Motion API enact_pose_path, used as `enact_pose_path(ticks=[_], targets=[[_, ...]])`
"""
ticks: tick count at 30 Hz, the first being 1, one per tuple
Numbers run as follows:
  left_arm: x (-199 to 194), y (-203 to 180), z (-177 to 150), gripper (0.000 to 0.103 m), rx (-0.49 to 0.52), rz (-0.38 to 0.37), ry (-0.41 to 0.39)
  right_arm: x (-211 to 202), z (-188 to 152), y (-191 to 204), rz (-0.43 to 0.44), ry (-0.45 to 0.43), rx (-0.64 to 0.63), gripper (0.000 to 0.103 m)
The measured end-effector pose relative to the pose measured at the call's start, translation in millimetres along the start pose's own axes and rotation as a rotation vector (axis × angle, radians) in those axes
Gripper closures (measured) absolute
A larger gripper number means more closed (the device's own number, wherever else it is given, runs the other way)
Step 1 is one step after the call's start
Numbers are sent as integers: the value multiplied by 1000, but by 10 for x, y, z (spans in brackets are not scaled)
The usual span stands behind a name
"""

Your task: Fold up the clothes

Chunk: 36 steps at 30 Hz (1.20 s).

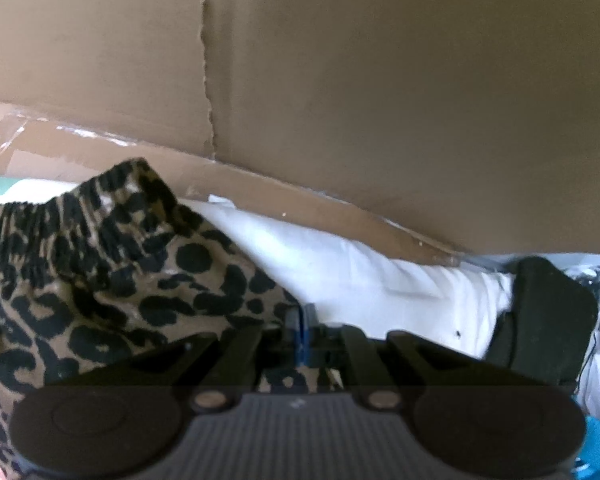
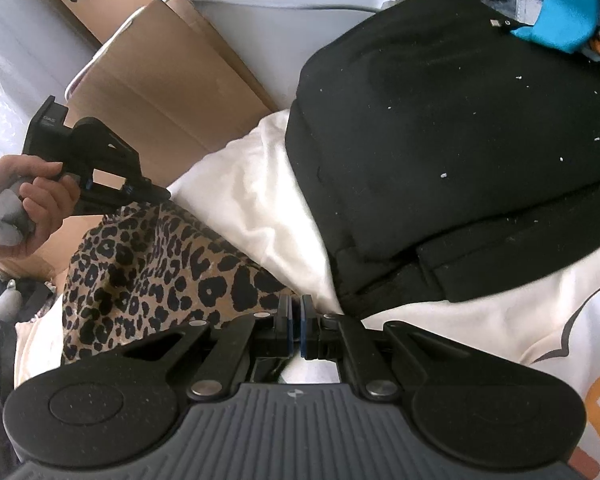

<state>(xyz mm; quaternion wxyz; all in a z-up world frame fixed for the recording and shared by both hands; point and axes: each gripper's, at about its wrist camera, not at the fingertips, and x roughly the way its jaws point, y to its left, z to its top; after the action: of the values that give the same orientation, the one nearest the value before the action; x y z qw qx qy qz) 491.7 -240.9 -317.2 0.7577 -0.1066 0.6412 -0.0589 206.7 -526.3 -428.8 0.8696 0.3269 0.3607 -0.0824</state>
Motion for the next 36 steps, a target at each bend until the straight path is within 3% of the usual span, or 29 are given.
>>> enact_pose_path(ticks=[2,5,10,11,16,21,25,29,36], targets=[[-10,-30,8,99,36,-3,6,-14,9,-3,-3,-3,5,102],[-158,-95,24,85,88,-23,6,-56,22,-9,3,-4,21,101],[-608,-176,86,85,205,-13,-44,-206,77,18,5,-47,55,93],[-671,-173,104,85,226,4,-55,-234,90,29,7,-59,56,88],[-826,-81,177,85,302,96,-66,-275,154,166,48,-96,24,88],[-548,15,86,85,369,192,7,-99,125,344,101,-43,-18,88],[-255,14,-32,85,504,298,-13,250,50,442,112,69,-44,88],[-72,3,-39,89,535,302,-17,446,44,597,103,103,-122,88],[74,-28,-51,93,599,285,-56,629,89,649,71,115,-133,87]])
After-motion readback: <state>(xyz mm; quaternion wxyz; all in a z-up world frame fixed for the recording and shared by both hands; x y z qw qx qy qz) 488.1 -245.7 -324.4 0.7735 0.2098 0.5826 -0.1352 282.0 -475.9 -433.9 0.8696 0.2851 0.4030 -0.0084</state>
